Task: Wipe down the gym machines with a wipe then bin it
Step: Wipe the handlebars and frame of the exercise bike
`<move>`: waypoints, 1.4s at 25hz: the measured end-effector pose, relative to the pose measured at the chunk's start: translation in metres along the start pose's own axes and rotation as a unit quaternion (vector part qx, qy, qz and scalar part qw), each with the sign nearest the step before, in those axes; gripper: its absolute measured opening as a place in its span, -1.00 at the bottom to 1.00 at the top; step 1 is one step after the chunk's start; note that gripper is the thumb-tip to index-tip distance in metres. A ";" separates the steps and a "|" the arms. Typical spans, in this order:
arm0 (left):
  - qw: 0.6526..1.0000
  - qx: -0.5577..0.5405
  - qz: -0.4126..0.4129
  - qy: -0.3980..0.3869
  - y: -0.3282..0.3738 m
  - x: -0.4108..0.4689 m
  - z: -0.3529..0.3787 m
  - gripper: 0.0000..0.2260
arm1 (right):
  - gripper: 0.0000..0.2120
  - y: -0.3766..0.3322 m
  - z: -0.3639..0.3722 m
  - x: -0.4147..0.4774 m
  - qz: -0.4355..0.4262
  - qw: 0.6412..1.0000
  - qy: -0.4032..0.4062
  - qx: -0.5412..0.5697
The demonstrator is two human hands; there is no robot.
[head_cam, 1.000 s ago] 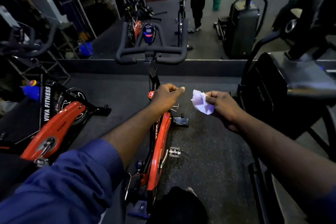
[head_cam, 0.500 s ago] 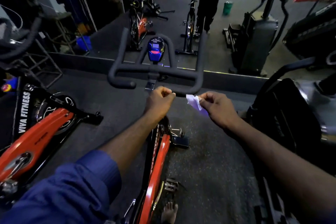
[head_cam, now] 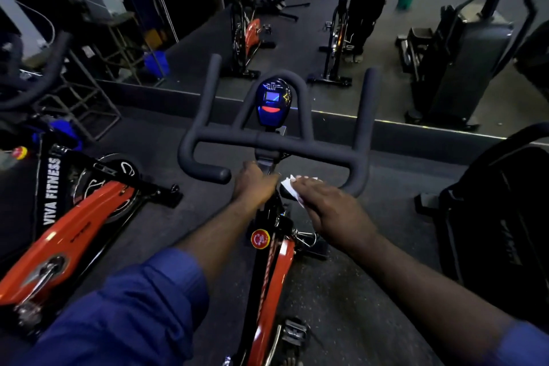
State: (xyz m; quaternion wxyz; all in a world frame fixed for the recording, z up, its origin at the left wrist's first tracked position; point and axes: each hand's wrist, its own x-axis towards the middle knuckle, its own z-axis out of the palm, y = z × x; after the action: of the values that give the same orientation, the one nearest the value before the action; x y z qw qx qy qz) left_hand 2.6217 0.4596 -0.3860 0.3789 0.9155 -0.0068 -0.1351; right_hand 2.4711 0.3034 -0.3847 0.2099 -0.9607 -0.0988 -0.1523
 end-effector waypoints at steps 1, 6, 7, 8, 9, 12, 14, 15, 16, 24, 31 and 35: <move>1.000 0.009 -0.002 -0.006 0.002 0.003 -0.001 -0.40 | -0.54 0.001 0.002 -0.001 -0.031 0.999 0.002 -0.011; 1.000 -0.003 -0.008 0.021 0.016 0.026 -0.003 -0.33 | -0.67 -0.016 0.004 0.034 -0.027 0.997 -0.020 -0.063; 1.000 -0.018 -0.015 0.015 0.018 0.031 -0.002 -0.27 | -0.71 -0.021 0.006 0.042 -0.010 0.996 -0.030 -0.078; 0.999 -0.034 -0.018 0.005 0.021 0.034 -0.001 -0.22 | -0.72 -0.025 0.006 0.047 0.012 0.995 -0.045 -0.086; 0.998 -0.051 -0.028 -0.013 0.022 0.036 0.000 -0.24 | -0.71 -0.028 0.006 0.050 0.041 0.992 -0.070 -0.093; 0.997 -0.053 -0.044 -0.042 0.020 0.044 0.001 -0.70 | -0.66 -0.030 -0.004 0.081 0.127 0.965 -0.214 -0.083; 0.991 -0.066 -0.070 -0.097 0.021 0.043 -0.002 -0.77 | -0.68 -0.031 -0.017 0.106 0.211 0.924 -0.316 0.040; 0.987 -0.065 -0.082 -0.120 0.021 0.041 -0.005 -0.80 | -0.69 -0.031 -0.022 0.111 0.224 0.914 -0.334 0.059; 0.986 -0.061 -0.085 -0.131 0.021 0.037 -0.006 -0.83 | -0.69 -0.031 -0.022 0.108 0.210 0.921 -0.327 0.040; 0.991 0.020 -0.076 -0.107 0.018 0.043 -0.001 -0.62 | -0.77 -0.056 0.027 0.049 0.136 0.960 -0.048 -0.240; 0.992 0.038 -0.054 -0.109 0.023 0.025 -0.008 -0.63 | -0.58 -0.047 -0.003 0.098 0.286 0.936 -0.199 -0.058; 0.994 0.031 -0.030 -0.097 0.022 0.025 -0.007 -0.69 | -0.70 -0.045 0.025 0.043 0.146 0.979 0.071 -0.120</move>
State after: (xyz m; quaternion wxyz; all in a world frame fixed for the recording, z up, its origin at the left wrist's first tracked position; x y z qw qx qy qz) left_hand 2.6497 0.4461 -0.3718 0.3436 0.9091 -0.0203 -0.2347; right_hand 2.5057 0.3593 -0.3752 0.1194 -0.9698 0.0771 -0.1984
